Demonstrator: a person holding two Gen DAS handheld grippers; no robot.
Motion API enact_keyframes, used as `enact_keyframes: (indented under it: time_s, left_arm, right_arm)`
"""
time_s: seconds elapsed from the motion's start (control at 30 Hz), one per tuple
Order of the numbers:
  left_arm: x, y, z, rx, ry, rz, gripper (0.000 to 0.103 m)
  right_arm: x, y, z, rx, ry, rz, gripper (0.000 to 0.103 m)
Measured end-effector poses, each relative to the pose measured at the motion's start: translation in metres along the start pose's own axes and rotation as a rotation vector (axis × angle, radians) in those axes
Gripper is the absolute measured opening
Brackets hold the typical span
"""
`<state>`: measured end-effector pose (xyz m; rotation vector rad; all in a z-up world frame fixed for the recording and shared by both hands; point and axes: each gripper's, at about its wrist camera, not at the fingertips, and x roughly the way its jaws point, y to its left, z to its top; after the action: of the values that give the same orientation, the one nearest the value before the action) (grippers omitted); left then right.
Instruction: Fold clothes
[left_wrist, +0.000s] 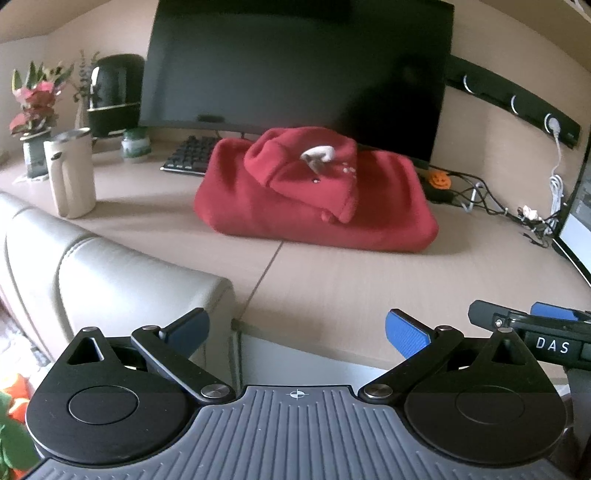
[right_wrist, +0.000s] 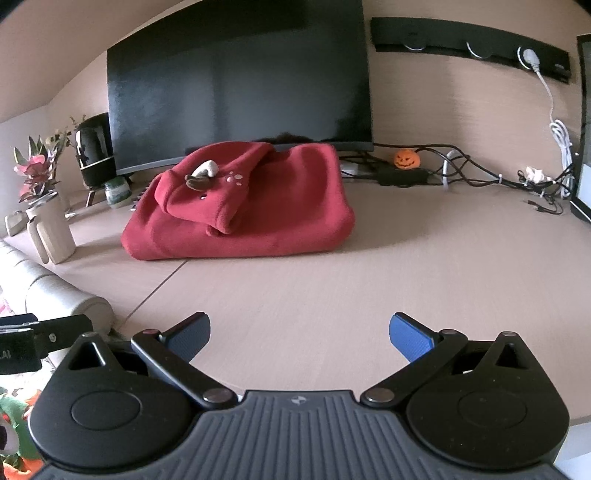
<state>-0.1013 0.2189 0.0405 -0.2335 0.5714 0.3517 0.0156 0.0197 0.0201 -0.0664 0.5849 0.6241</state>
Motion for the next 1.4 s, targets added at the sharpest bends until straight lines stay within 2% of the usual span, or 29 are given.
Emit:
enact_keyframes:
  time_s: [1.4]
  left_arm:
    - [0.0085, 0.0032, 0.0002, -0.004, 0.021, 0.026, 0.103]
  right_arm:
    - [0.0092, 0.0009, 0.0018, -0.016, 0.023, 0.026, 0.103]
